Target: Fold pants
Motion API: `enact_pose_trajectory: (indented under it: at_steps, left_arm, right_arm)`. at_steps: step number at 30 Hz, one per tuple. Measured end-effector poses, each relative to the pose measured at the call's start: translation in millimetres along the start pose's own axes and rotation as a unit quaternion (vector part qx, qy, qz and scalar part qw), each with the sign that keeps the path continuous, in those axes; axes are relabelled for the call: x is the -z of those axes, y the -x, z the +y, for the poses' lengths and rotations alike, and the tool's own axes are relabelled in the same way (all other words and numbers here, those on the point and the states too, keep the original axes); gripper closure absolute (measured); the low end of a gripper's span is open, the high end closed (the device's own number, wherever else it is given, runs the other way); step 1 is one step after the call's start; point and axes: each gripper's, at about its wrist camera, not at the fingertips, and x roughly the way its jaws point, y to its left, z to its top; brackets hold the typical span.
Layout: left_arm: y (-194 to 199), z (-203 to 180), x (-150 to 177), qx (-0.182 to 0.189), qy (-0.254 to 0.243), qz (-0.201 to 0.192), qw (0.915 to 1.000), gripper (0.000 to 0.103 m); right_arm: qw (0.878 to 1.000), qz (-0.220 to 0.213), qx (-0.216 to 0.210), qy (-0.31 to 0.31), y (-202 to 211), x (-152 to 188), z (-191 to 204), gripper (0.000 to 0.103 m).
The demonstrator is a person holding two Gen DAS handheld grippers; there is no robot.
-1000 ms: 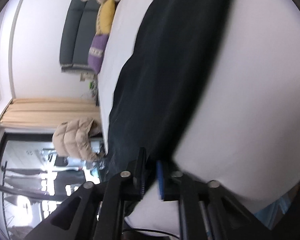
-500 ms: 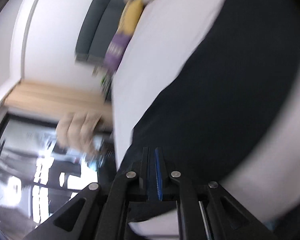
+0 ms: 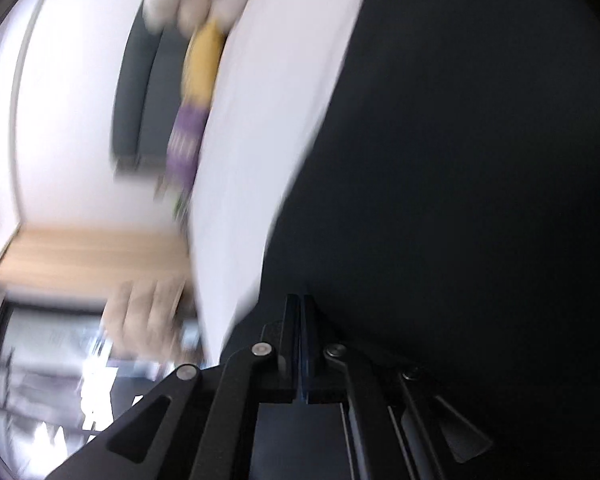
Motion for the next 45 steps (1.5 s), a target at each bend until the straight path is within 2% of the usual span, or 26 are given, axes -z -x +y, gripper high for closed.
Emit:
enact_pose_trajectory:
  at_steps: [2,5,6,7,9,12,14,16,18,19,22,23,25,27,28,29,30,31,33,34,35,37,39,40,42,45]
  left_arm:
    - [-1,-1,0,-0.001,-0.002,0.001,1.0,0.085]
    - [-2,3,-1,0.003,0.0,-0.001,1.0,0.085]
    - [-1,4,0,0.002,0.001,-0.002,1.0,0.085]
    - [-2,4,0,0.001,0.002,-0.002,1.0,0.085]
    - [0,3,2,-0.001,0.003,-0.005,1.0,0.085]
    - [2,1,5,-0.008,0.001,-0.007,0.9999,0.085]
    - [2,-2,5,-0.012,-0.001,-0.006,0.9999,0.085]
    - [3,-3,5,-0.012,0.001,-0.005,0.9999,0.085]
    - [4,-3,5,-0.01,0.003,-0.005,0.9999,0.085]
    - [5,-2,5,-0.009,0.004,-0.006,0.9999,0.085]
    - [6,1,6,-0.001,0.008,-0.01,0.9999,0.085]
    - [6,3,7,0.002,0.009,-0.012,0.9999,0.085]
    - [7,6,7,0.007,0.009,-0.014,0.9998,0.085]
    - [7,10,7,0.015,0.012,-0.015,0.9997,0.085]
    - [8,12,7,0.018,0.014,-0.016,0.9996,0.085]
    - [8,13,7,0.02,0.015,-0.016,0.9995,0.085]
    - [9,14,7,0.023,0.018,-0.018,0.9994,0.085]
    - [10,16,7,0.023,0.021,-0.019,0.9993,0.085]
    - [14,17,6,0.023,0.029,-0.023,0.9991,0.085]
    - [16,17,6,0.023,0.035,-0.026,0.9988,0.085]
    - [16,18,6,0.022,0.038,-0.029,0.9986,0.085]
    - [16,19,8,0.016,0.036,-0.028,0.9988,0.085]
    - [16,17,9,0.009,0.025,-0.025,0.9993,0.085]
    - [16,17,10,0.006,0.02,-0.024,0.9995,0.085]
    - [19,19,12,0.007,0.02,-0.024,0.9995,0.085]
    - [24,27,16,0.014,0.034,-0.029,0.9989,0.085]
  right_arm:
    - [0.996,-0.086,0.023,-0.027,39,-42,-20,0.103]
    - [0.979,-0.175,0.045,-0.093,92,-83,-47,0.103]
    - [0.975,-0.192,0.056,-0.099,107,-89,-47,0.102]
    - [0.972,-0.21,0.066,-0.085,123,-91,-37,0.094]
    - [0.974,-0.213,0.058,-0.042,134,-76,-13,0.093]
    - [0.995,-0.101,-0.003,0.01,93,-33,25,0.093]
    - [0.997,0.002,-0.04,0.061,42,16,58,0.093]
    - [0.988,0.106,-0.063,0.096,-18,72,88,0.093]
    - [0.972,0.194,-0.07,0.115,-76,123,113,0.093]
    - [0.959,0.245,-0.072,0.124,-107,149,123,0.093]
    - [0.941,0.31,-0.036,0.13,-166,188,131,0.093]
    - [0.94,0.314,-0.023,0.131,-193,187,135,0.098]
    - [0.946,0.301,-0.012,0.123,-215,175,131,0.103]
    - [0.961,0.262,-0.04,0.083,-208,155,115,0.103]
    - [0.973,0.218,-0.03,0.065,-191,136,106,0.103]
    - [0.98,0.187,-0.021,0.06,-181,122,106,0.102]
    - [0.985,0.161,-0.008,0.063,-169,114,107,0.101]
    - [0.987,0.142,0.007,0.076,-148,105,107,0.094]
    - [0.984,0.152,-0.009,0.094,-123,111,110,0.093]
    - [0.979,0.173,-0.04,0.094,-107,122,112,0.089]
    - [0.975,0.192,-0.06,0.095,-99,134,109,0.074]
    - [0.967,0.228,-0.064,0.098,-82,162,95,0.061]
    - [0.965,0.238,-0.046,0.103,-71,173,71,0.082]
    - [0.968,0.229,-0.052,0.089,-65,164,56,0.098]
    - [0.977,0.199,-0.055,0.043,-50,141,33,0.101]
    - [0.994,0.098,-0.04,0.04,1,86,9,0.103]
